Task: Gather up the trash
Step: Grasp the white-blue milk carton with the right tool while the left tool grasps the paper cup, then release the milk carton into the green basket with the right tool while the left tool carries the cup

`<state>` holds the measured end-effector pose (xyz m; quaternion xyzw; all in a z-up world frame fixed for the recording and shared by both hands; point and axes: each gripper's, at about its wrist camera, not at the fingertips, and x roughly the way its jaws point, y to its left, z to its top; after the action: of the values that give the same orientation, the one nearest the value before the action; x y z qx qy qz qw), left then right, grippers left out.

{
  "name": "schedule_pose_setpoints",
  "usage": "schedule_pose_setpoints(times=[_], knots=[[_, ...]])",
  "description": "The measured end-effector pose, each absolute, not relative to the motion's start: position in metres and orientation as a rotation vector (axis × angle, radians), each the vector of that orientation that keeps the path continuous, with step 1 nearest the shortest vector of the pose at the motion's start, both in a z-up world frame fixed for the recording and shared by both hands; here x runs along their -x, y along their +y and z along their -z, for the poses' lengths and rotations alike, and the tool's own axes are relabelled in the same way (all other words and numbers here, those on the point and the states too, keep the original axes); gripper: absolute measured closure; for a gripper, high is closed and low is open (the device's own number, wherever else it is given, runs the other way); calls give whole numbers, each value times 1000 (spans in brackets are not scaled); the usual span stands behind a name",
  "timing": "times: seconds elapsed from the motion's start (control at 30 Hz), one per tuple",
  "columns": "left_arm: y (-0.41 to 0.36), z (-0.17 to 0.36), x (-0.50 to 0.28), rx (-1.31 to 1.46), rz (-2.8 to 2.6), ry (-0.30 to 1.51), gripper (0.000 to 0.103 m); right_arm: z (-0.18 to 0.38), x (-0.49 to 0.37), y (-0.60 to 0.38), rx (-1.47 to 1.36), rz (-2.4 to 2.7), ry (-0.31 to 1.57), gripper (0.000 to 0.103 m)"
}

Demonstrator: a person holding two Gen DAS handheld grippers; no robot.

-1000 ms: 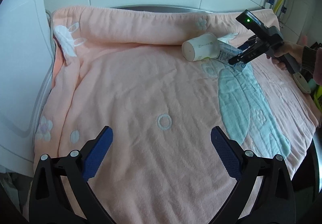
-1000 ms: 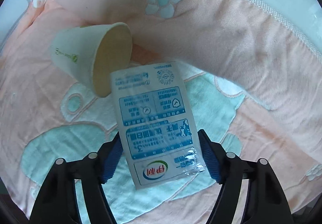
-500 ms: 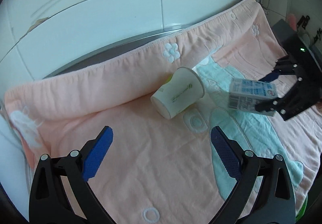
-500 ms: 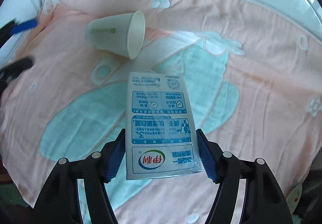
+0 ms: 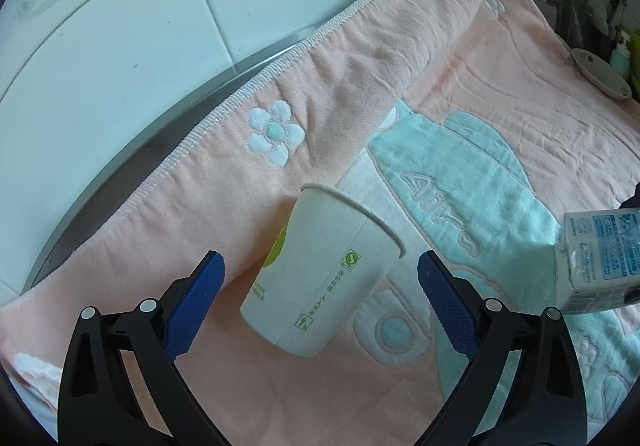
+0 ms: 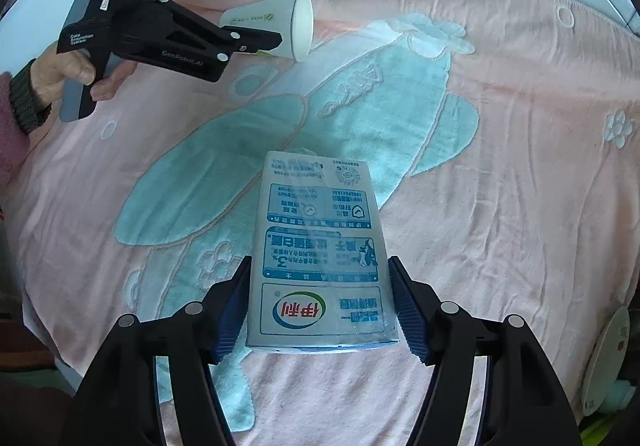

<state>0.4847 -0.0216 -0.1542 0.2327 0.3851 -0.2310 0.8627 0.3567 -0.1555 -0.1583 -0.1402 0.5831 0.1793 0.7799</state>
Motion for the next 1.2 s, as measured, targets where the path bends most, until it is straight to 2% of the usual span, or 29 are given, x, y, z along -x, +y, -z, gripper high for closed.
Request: schedule_pose_setpoints(times=[0.13, 0.2, 0.33, 0.5, 0.7, 0.8, 1.2], knots=[[-28, 166, -493, -532, 508, 834, 10, 165, -354, -156, 289, -393, 1279, 40], [-31, 174, -496, -551, 522, 855, 22, 168, -353, -155, 283, -393, 1287, 40], [-33, 177, -495, -550, 524, 839, 27, 170, -349, -154, 287, -397, 1297, 39], [-30, 172, -483, -502, 495, 835, 38, 181, -357, -151, 283, -369, 1307, 37], [-17, 162, -464, -431, 499, 838, 40, 197, -373, -145, 254, -337, 1312, 37], [-9, 160, -452, -405, 499, 844, 41, 199, -372, -141, 264, -320, 1310, 40], [32, 123, -375, -270, 441, 838, 41, 156, -306, -124, 285, -377, 1241, 41]])
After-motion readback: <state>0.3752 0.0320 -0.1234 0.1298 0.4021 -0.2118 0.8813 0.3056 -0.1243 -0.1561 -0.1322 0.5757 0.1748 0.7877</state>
